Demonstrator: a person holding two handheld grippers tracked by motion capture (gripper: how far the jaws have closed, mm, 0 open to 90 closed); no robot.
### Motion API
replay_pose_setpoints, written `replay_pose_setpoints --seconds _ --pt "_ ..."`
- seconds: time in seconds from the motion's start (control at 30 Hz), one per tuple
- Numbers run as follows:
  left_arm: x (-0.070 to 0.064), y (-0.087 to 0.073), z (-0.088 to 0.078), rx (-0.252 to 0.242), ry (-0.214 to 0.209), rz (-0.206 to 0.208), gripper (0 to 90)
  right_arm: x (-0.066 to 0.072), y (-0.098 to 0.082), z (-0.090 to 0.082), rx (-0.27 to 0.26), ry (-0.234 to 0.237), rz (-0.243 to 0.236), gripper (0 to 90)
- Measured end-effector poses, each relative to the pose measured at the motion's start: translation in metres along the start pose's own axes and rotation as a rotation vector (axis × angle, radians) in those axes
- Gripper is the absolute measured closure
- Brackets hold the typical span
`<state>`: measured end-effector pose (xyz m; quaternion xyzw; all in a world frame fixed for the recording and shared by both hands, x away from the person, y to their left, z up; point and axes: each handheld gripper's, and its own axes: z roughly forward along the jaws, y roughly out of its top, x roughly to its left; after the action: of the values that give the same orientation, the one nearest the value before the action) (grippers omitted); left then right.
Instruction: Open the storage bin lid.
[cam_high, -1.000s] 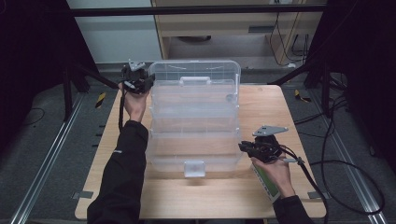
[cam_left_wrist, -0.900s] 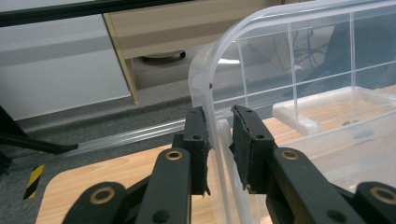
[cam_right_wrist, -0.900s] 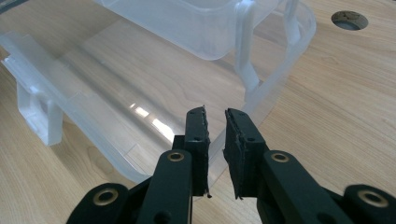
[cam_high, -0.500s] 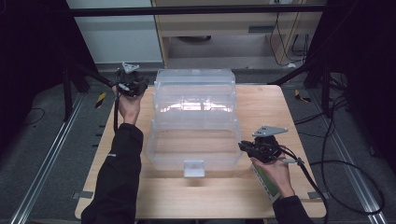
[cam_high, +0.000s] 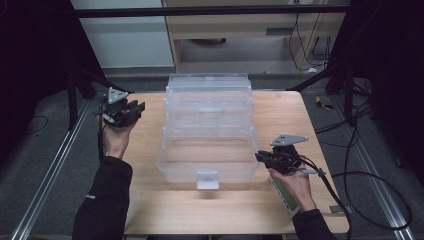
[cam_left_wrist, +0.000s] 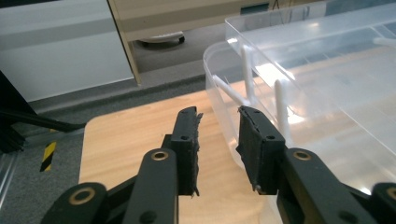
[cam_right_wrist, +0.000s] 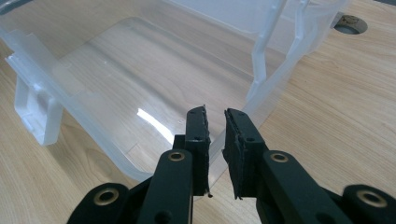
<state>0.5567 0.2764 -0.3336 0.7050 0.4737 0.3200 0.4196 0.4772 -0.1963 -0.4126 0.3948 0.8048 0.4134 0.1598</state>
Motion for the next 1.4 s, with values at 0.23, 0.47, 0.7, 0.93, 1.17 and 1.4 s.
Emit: replay_pose_setpoints --seconds 0.23,0.47,0.7,0.93,1.17,1.4 --pt "-0.016 -0.022 -0.021 0.017 -0.03 0.046 60.4 0.0 0.0 0.0 0.002 0.002 0.004 79.7" --pt "-0.028 -0.045 -0.031 0.042 -0.076 0.017 54.6 0.0 0.0 0.0 0.0 0.001 0.006 79.7" --pt "-0.039 -0.07 -0.038 0.09 -0.097 0.006 52.1 0.001 0.0 0.0 0.0 -0.004 0.013 79.7" --pt "-0.052 -0.086 -0.032 0.144 -0.123 0.005 49.3 0.001 0.0 0.0 -0.002 -0.011 0.013 79.8" --pt "-0.057 -0.093 -0.025 0.184 -0.167 0.019 56.1 0.001 -0.001 0.0 -0.004 -0.009 0.014 79.8" --pt "-0.063 -0.099 -0.017 0.213 -0.182 0.036 65.5 0.002 -0.001 0.0 -0.003 -0.013 0.015 79.8"
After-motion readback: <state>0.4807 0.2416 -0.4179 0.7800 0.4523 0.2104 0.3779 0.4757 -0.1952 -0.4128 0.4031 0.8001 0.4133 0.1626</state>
